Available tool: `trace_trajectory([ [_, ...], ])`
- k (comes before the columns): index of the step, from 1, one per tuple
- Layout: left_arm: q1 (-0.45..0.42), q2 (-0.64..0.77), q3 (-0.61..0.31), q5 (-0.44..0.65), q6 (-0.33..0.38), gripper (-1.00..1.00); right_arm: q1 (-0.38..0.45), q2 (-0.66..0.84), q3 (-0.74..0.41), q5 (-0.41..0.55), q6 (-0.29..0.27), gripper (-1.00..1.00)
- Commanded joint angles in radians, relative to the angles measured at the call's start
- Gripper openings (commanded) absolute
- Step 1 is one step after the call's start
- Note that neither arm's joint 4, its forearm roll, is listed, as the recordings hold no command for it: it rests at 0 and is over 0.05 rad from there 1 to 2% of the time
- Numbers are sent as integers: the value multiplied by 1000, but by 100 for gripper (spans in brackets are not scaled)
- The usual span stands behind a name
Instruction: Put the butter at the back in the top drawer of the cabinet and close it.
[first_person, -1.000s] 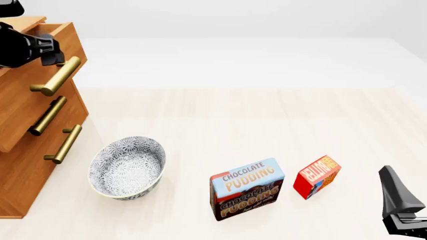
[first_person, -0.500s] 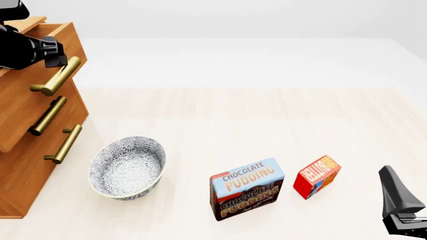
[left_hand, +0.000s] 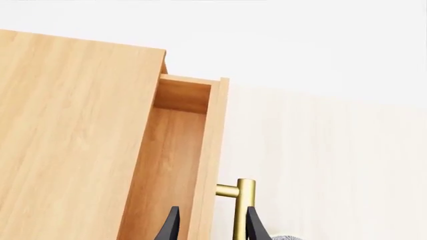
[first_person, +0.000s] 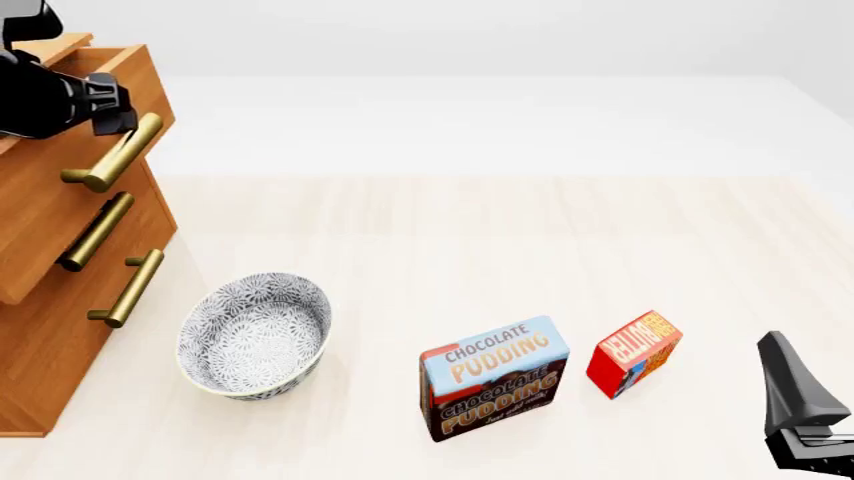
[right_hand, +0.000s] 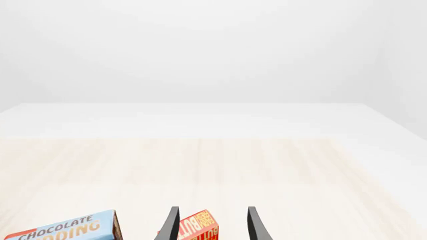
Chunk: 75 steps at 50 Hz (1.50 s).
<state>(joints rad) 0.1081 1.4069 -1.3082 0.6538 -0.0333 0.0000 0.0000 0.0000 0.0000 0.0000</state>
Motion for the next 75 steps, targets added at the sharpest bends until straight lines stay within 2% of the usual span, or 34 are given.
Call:
trace_trajectory([
  [1, 0, 50, 32, -9, 14, 100, 0, 0, 0, 0, 0, 100],
  [75, -77, 161, 73, -71, 43, 100, 0, 0, 0, 0, 0, 100],
])
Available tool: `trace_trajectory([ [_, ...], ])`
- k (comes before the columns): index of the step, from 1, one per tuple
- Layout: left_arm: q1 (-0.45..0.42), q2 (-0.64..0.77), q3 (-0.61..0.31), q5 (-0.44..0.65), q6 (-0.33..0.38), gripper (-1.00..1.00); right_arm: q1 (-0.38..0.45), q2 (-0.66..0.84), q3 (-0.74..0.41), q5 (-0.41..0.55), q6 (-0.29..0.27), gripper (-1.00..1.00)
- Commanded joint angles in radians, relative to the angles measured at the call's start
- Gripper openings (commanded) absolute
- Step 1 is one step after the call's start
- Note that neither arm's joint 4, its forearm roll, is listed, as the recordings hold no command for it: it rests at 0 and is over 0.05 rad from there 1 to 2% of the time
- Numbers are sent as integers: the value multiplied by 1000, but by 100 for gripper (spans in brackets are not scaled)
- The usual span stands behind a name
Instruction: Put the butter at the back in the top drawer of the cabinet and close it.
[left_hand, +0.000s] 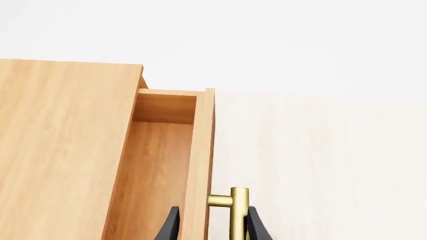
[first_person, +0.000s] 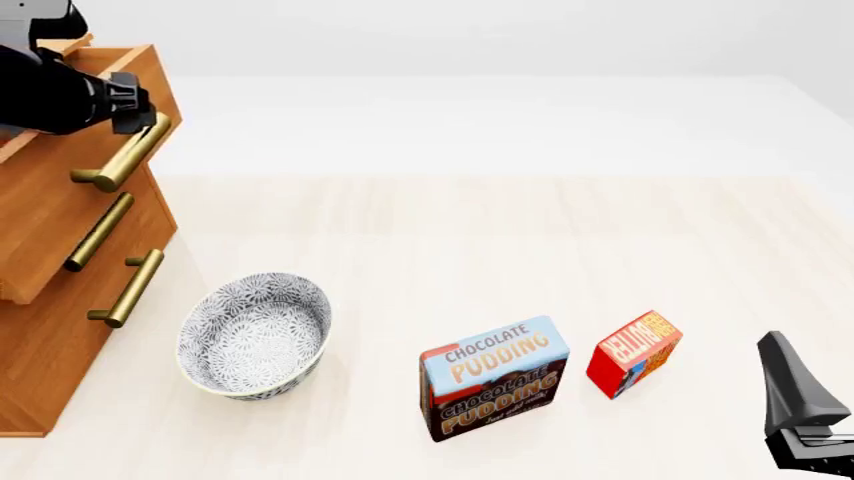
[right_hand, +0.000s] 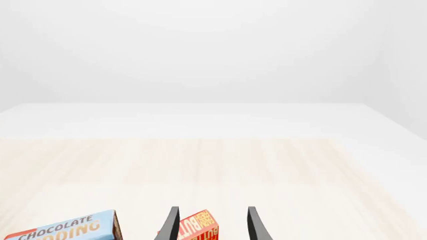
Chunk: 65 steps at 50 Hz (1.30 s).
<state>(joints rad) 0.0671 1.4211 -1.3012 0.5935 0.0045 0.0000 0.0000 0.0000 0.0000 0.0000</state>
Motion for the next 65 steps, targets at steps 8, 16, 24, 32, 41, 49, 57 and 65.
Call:
trace_trajectory([
  [8, -46, 166, 61, -17, 12, 100, 0, 0, 0, 0, 0, 100],
  [16, -61, 179, 58, -20, 12, 100, 0, 0, 0, 0, 0, 100],
  [24, -67, 186, 59, -23, 14, 100, 0, 0, 0, 0, 0, 100],
  [32, -76, 189, 61, -25, 10, 100, 0, 0, 0, 0, 0, 100],
  [41, -90, 192, 52, -20, 5, 100, 0, 0, 0, 0, 0, 100],
  [49, -111, 198, 44, -18, -7, 100, 0, 0, 0, 0, 0, 100],
  [57, -125, 205, 30, -11, -9, 100, 0, 0, 0, 0, 0, 100],
  [65, -139, 212, 23, -10, -10, 100, 0, 0, 0, 0, 0, 100],
])
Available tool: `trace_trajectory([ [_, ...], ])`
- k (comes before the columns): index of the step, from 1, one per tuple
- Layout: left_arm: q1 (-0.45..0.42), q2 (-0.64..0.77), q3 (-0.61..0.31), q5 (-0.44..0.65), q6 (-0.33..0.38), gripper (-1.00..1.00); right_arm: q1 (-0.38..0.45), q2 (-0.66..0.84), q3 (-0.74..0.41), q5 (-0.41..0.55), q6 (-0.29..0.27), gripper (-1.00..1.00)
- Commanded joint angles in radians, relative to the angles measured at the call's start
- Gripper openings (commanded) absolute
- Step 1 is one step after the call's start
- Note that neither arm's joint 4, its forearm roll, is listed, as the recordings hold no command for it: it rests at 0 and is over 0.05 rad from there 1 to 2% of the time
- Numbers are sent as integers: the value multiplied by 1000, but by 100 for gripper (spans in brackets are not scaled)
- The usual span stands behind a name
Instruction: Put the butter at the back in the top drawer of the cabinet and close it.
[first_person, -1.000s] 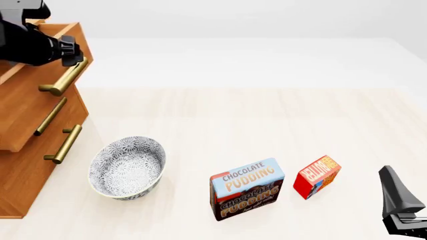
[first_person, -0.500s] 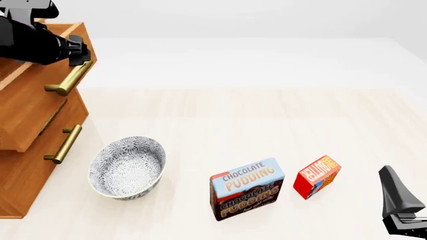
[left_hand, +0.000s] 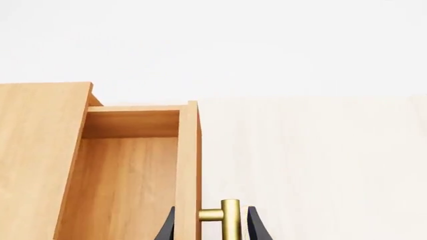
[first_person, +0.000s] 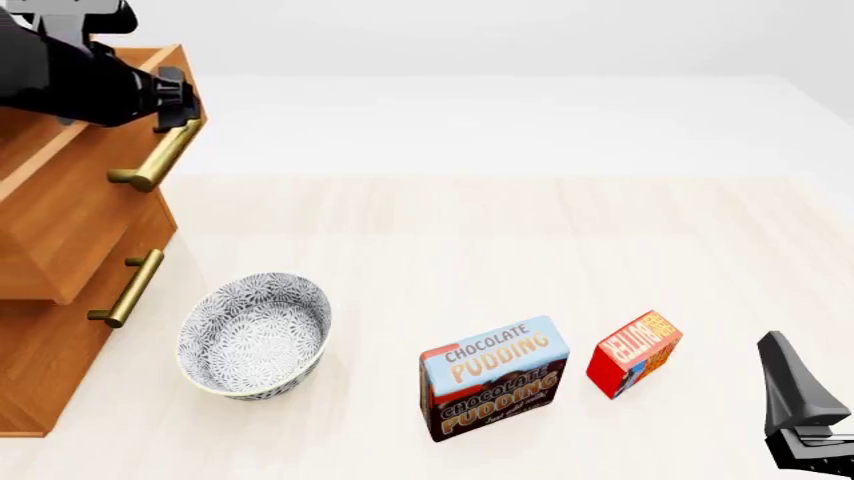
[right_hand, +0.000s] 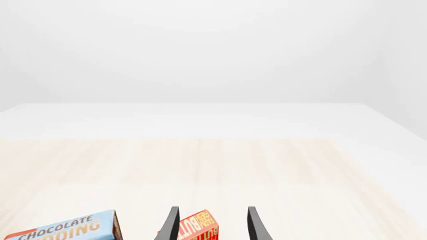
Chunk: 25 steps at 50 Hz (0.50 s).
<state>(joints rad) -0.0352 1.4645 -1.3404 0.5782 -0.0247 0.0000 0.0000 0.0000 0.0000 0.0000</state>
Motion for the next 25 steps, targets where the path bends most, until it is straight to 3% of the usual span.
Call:
trace_trajectory([
  [1, -38, 170, 60, 6, 19, 100, 0, 0, 0, 0, 0, 100],
  [25, -90, 199, 7, 23, 8, 100, 0, 0, 0, 0, 0, 100],
])
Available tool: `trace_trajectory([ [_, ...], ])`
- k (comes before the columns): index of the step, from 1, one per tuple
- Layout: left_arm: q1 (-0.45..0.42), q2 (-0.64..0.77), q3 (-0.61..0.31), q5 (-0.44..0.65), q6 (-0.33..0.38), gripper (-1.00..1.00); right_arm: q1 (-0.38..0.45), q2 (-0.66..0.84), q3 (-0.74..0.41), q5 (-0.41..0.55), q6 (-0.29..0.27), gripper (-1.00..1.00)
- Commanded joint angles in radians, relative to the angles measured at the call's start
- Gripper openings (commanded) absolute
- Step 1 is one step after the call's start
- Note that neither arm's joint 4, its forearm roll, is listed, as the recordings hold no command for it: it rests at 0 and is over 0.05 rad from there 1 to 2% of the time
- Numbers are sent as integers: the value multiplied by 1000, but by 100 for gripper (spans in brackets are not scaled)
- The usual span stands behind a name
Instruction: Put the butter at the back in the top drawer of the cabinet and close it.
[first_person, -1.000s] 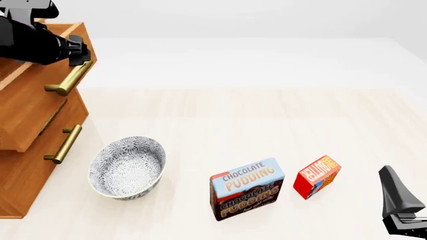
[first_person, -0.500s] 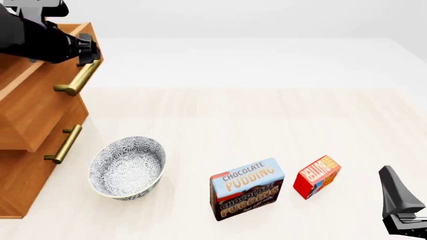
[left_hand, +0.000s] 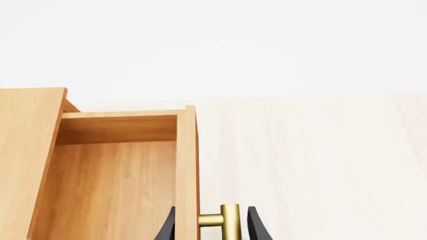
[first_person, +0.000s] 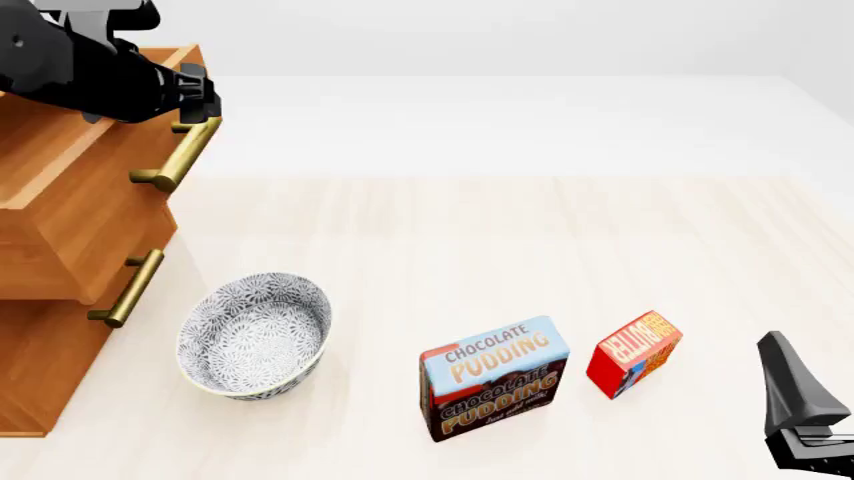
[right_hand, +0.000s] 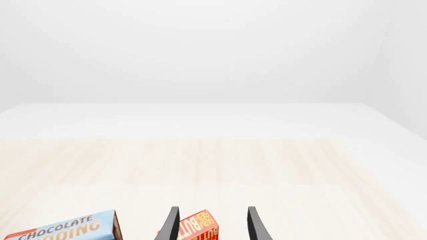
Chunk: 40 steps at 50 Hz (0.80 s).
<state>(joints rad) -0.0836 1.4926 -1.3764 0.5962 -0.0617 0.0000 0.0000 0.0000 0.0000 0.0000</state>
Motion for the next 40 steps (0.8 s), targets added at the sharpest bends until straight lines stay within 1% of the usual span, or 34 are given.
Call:
trace_trajectory([
  [1, -44, 172, 40, 6, 44, 100, 0, 0, 0, 0, 0, 100],
  [22, -95, 237, -39, 21, 34, 100, 0, 0, 0, 0, 0, 100],
  [29, -106, 186, 45, -15, 35, 100, 0, 0, 0, 0, 0, 100],
  [32, -108, 166, 67, -19, 35, 100, 0, 0, 0, 0, 0, 100],
  [37, -117, 152, 80, -20, 33, 100, 0, 0, 0, 0, 0, 100],
  [40, -129, 168, 67, -23, 25, 100, 0, 0, 0, 0, 0, 100],
])
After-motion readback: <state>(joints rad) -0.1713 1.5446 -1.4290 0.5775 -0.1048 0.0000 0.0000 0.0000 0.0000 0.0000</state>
